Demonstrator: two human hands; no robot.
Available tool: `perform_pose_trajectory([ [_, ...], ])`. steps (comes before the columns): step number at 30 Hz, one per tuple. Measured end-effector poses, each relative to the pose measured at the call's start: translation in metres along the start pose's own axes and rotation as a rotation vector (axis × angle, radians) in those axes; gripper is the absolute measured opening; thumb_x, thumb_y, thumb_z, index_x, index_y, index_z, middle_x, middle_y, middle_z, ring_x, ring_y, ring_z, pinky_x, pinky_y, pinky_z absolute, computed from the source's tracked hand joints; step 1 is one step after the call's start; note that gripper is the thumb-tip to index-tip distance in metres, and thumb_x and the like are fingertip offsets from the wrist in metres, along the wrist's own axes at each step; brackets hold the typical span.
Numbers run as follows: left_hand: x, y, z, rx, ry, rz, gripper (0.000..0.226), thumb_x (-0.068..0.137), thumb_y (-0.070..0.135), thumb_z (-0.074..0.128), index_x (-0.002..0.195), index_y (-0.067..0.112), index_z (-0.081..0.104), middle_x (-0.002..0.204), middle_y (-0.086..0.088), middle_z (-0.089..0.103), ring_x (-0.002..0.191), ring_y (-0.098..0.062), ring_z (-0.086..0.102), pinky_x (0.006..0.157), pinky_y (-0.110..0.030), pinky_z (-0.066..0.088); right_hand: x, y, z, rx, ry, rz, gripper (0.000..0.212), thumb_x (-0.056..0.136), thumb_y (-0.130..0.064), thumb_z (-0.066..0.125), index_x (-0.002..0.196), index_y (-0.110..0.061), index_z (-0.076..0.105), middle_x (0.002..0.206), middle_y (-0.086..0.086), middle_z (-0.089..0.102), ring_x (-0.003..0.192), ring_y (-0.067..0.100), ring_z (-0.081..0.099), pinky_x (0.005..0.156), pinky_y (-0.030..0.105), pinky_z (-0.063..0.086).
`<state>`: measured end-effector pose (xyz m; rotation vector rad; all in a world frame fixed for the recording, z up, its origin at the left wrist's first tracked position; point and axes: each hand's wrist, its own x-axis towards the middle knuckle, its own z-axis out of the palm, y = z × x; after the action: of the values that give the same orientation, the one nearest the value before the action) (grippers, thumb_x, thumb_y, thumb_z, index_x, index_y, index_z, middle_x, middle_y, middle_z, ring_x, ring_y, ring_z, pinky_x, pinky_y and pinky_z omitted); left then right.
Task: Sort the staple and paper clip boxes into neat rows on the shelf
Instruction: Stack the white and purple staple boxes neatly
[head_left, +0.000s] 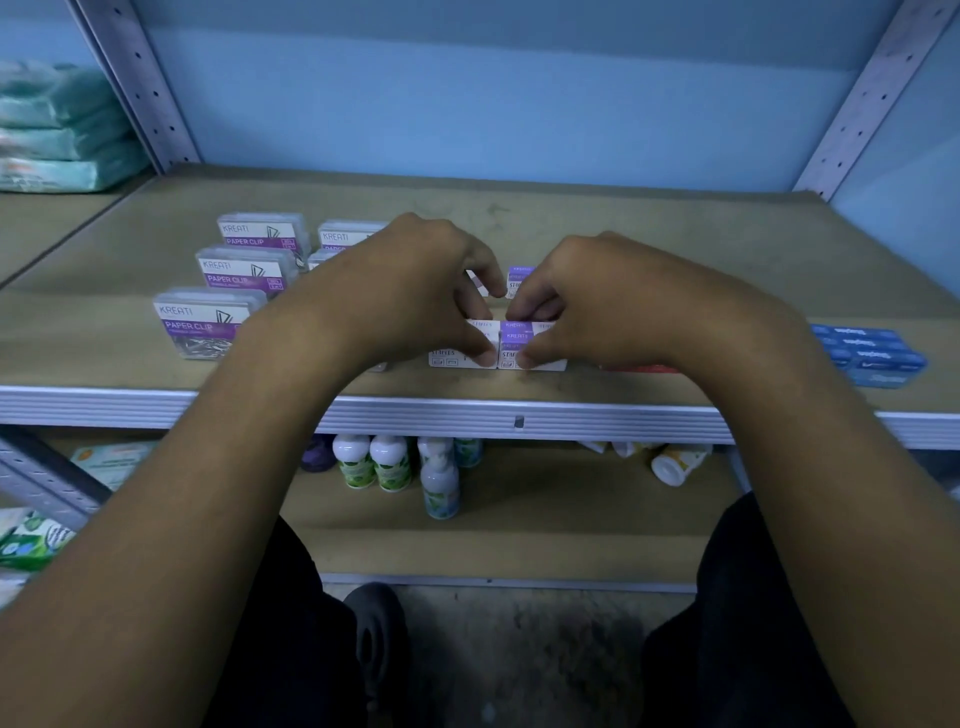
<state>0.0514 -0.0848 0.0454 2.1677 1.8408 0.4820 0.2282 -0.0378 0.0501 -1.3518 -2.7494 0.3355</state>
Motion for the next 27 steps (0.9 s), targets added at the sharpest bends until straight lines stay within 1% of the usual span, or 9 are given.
perform_pose_trajectory([
  [2,0.000,-0.001,-0.003,-0.029,0.030,0.006,0.051,0.061,0.038,0.090,0.107,0.029,0.071,0.083,0.016,0.074,0.079,0.006,0.067,0.084,-0.030,0.056,-0.001,0.002,-0.006,0.037,0.023,0.003,0.023,0.084,-0.040,0.075,0.101,-0.027,0.080,0.096,-0.006,0.077,0.095,0.012,0.070,0.088,0.038,0.057],
  [4,0.001,-0.003,-0.006,-0.041,0.080,0.030,0.043,0.067,0.036,0.087,0.107,0.027,0.073,0.085,0.014,0.075,0.081,0.005,0.068,0.086,-0.030,0.055,-0.001,0.005,-0.011,0.077,0.089,0.002,0.017,0.088,-0.034,0.070,0.101,-0.029,0.080,0.097,-0.010,0.078,0.094,0.008,0.069,0.090,0.034,0.056],
  [8,0.009,-0.007,-0.008,0.012,0.174,0.079,0.037,0.078,0.029,0.079,0.115,0.027,0.070,0.102,0.010,0.074,0.091,-0.005,0.067,0.089,-0.029,0.054,0.004,0.009,-0.015,0.140,0.219,-0.005,0.023,0.093,-0.025,0.065,0.111,-0.030,0.078,0.104,-0.013,0.075,0.100,0.004,0.067,0.092,0.024,0.051],
  [11,0.018,-0.014,-0.003,0.079,0.200,0.077,0.043,0.082,0.032,0.077,0.123,0.029,0.066,0.121,0.008,0.067,0.102,-0.005,0.058,0.086,-0.021,0.043,0.013,0.016,-0.010,0.161,0.209,0.005,0.033,0.092,-0.028,0.067,0.125,-0.034,0.069,0.122,-0.010,0.069,0.116,0.007,0.060,0.098,0.027,0.046],
  [15,0.031,-0.019,0.002,0.121,0.203,0.072,0.047,0.083,0.033,0.076,0.128,0.027,0.064,0.129,0.007,0.063,0.116,-0.012,0.056,0.086,-0.019,0.036,0.027,0.027,0.001,0.141,0.192,0.040,0.044,0.092,-0.030,0.068,0.135,-0.035,0.060,0.139,-0.006,0.060,0.131,0.012,0.053,0.106,0.029,0.041],
  [18,0.041,-0.025,0.004,0.148,0.175,0.055,0.050,0.082,0.032,0.076,0.130,0.029,0.062,0.132,0.007,0.062,0.122,-0.013,0.053,0.090,-0.022,0.038,0.036,0.031,0.007,0.142,0.159,0.076,0.046,0.093,-0.030,0.067,0.137,-0.036,0.058,0.140,-0.005,0.059,0.129,0.015,0.053,0.102,0.028,0.041],
  [21,0.047,-0.028,0.008,0.195,0.147,0.018,0.049,0.084,0.031,0.073,0.132,0.029,0.060,0.136,0.006,0.058,0.129,-0.016,0.047,0.098,-0.030,0.039,0.042,0.032,0.012,0.144,0.148,0.090,0.043,0.092,-0.029,0.067,0.134,-0.035,0.061,0.134,-0.006,0.061,0.119,0.014,0.057,0.095,0.025,0.042],
  [24,0.052,-0.028,0.012,0.225,0.120,0.002,0.039,0.089,0.025,0.066,0.128,0.028,0.063,0.131,0.002,0.060,0.125,-0.018,0.048,0.095,-0.029,0.040,0.048,0.033,0.017,0.133,0.159,0.085,0.036,0.090,-0.026,0.066,0.125,-0.035,0.067,0.129,-0.004,0.065,0.114,0.015,0.061,0.095,0.025,0.047],
  [27,0.055,-0.027,0.014,0.185,0.108,-0.008,0.032,0.088,0.014,0.062,0.115,0.029,0.069,0.119,0.000,0.066,0.108,-0.016,0.058,0.093,-0.032,0.049,0.051,0.032,0.022,0.103,0.169,0.074,0.033,0.091,-0.020,0.062,0.119,-0.036,0.070,0.126,-0.001,0.066,0.112,0.018,0.061,0.093,0.025,0.047],
])
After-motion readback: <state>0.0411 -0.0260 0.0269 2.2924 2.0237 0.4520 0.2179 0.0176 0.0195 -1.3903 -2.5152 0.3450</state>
